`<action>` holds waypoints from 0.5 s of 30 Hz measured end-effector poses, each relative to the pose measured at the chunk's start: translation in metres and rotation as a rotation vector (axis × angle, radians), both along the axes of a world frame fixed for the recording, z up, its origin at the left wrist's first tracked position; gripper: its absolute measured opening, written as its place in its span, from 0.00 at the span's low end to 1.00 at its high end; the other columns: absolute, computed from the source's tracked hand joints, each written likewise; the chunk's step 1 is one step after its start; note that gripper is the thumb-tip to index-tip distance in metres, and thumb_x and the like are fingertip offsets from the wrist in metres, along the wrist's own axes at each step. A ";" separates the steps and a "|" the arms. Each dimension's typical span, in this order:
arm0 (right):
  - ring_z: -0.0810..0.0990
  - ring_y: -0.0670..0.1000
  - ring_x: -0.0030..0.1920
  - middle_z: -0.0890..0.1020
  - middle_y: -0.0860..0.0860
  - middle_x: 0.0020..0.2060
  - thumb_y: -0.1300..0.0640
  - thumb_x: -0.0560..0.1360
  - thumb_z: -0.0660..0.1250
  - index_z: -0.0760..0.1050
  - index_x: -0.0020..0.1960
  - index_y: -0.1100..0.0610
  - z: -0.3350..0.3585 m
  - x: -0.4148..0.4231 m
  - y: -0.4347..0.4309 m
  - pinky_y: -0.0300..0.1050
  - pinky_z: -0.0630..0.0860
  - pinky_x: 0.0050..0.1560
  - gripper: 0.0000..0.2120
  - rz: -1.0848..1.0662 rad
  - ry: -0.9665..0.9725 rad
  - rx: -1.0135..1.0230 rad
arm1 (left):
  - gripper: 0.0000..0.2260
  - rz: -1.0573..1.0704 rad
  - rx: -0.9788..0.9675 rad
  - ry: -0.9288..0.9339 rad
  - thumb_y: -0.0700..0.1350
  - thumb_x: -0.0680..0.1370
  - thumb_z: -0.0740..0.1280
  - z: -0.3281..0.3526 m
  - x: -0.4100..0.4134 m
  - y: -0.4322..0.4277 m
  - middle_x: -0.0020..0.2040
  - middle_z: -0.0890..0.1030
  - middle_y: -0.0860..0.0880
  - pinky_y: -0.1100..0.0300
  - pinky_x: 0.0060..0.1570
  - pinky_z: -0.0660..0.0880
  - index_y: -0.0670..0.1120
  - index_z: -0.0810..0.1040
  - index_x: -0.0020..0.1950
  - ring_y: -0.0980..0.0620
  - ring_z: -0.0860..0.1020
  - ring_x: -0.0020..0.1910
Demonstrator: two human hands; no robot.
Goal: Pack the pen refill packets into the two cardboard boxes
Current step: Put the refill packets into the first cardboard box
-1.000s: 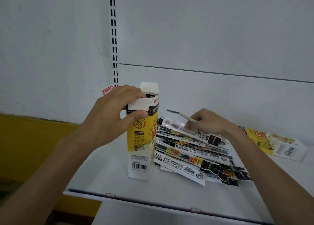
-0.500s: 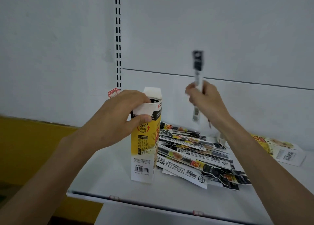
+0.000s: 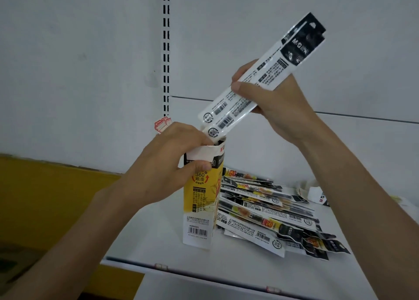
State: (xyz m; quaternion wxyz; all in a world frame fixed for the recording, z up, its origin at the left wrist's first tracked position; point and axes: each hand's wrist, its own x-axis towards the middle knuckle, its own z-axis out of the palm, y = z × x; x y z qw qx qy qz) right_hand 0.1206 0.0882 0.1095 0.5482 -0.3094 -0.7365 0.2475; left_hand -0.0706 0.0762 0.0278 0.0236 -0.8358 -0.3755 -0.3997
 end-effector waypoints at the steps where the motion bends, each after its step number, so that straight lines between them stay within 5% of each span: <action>1: 0.82 0.43 0.41 0.80 0.46 0.36 0.64 0.73 0.68 0.75 0.43 0.54 -0.002 0.000 0.001 0.39 0.79 0.41 0.06 -0.021 -0.005 0.016 | 0.14 0.008 0.013 -0.006 0.51 0.71 0.69 0.000 0.000 0.000 0.51 0.70 0.59 0.64 0.48 0.64 0.57 0.74 0.56 0.68 0.60 0.51; 4: 0.81 0.41 0.40 0.81 0.43 0.34 0.62 0.73 0.69 0.77 0.42 0.53 -0.004 -0.003 0.000 0.36 0.77 0.44 0.05 -0.083 -0.027 0.102 | 0.16 0.065 0.009 -0.032 0.51 0.70 0.71 0.000 -0.001 -0.004 0.51 0.68 0.56 0.60 0.47 0.62 0.64 0.69 0.52 0.61 0.60 0.50; 6: 0.80 0.44 0.37 0.82 0.49 0.34 0.60 0.74 0.68 0.78 0.43 0.62 -0.004 -0.006 -0.002 0.33 0.76 0.40 0.05 -0.124 -0.054 0.156 | 0.18 0.083 0.003 -0.038 0.49 0.69 0.71 0.001 0.000 -0.006 0.51 0.67 0.55 0.61 0.47 0.61 0.64 0.70 0.53 0.58 0.60 0.50; 9: 0.78 0.59 0.40 0.80 0.67 0.41 0.55 0.74 0.67 0.74 0.47 0.75 -0.008 -0.013 -0.002 0.44 0.76 0.38 0.20 -0.142 -0.126 0.205 | 0.16 0.081 0.003 -0.048 0.48 0.68 0.72 0.001 0.002 -0.008 0.49 0.67 0.55 0.58 0.49 0.60 0.59 0.76 0.55 0.56 0.61 0.51; 15: 0.76 0.67 0.41 0.78 0.70 0.43 0.48 0.74 0.67 0.74 0.47 0.73 -0.007 -0.017 0.006 0.56 0.73 0.38 0.24 -0.150 -0.352 0.181 | 0.15 0.089 0.000 -0.080 0.48 0.69 0.71 -0.002 0.000 -0.007 0.49 0.67 0.55 0.56 0.50 0.61 0.54 0.78 0.55 0.56 0.62 0.52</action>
